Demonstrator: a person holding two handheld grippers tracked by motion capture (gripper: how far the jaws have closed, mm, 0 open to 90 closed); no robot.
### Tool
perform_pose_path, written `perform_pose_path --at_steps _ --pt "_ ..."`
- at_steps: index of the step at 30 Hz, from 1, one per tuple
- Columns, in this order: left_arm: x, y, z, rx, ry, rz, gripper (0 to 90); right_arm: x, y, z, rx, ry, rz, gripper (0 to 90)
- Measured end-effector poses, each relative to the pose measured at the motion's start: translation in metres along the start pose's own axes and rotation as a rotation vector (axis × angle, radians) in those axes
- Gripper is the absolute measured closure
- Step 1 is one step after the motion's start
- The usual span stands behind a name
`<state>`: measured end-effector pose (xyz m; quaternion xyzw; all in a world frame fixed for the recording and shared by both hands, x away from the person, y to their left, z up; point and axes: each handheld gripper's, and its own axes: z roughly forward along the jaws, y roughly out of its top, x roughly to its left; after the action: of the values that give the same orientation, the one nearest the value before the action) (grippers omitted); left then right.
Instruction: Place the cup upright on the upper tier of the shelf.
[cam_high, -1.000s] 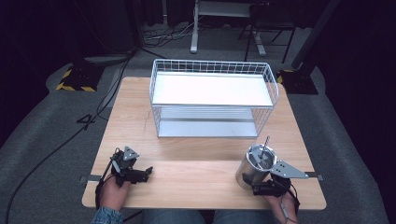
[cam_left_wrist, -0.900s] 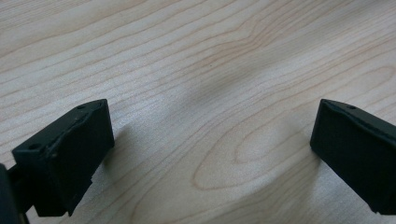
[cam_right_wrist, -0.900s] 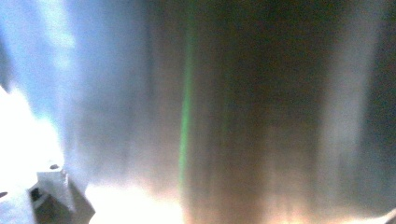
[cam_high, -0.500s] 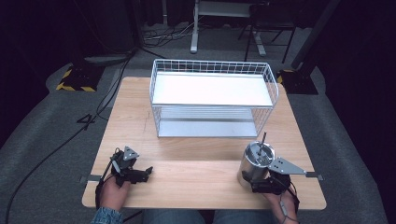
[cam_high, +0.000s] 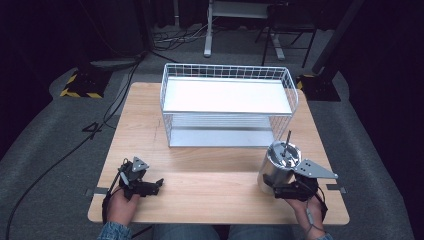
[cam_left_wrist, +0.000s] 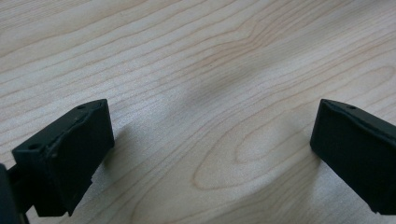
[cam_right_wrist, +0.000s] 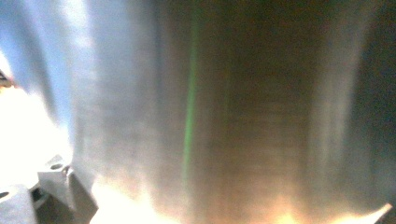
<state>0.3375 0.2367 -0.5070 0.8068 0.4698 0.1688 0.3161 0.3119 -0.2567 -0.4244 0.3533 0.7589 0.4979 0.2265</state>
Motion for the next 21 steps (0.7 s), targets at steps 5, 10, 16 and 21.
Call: perform_pose_path --at_steps 5,10,16,21 --pt "0.0 0.0 0.0 0.0 0.0 0.0 0.0 -0.002 0.018 -0.004 0.007 0.002 0.009 3.8" --pt "0.0 0.0 0.0 0.0 0.0 0.0 0.1 -0.005 0.035 -0.008 0.005 0.001 0.019 3.7" --pt "0.0 0.0 0.0 0.0 0.0 0.0 0.0 -0.011 0.054 -0.009 0.002 0.005 0.027 3.8" --pt "0.0 0.0 0.0 0.0 0.0 0.0 0.1 -0.016 0.074 -0.009 0.006 0.016 0.048 3.8"
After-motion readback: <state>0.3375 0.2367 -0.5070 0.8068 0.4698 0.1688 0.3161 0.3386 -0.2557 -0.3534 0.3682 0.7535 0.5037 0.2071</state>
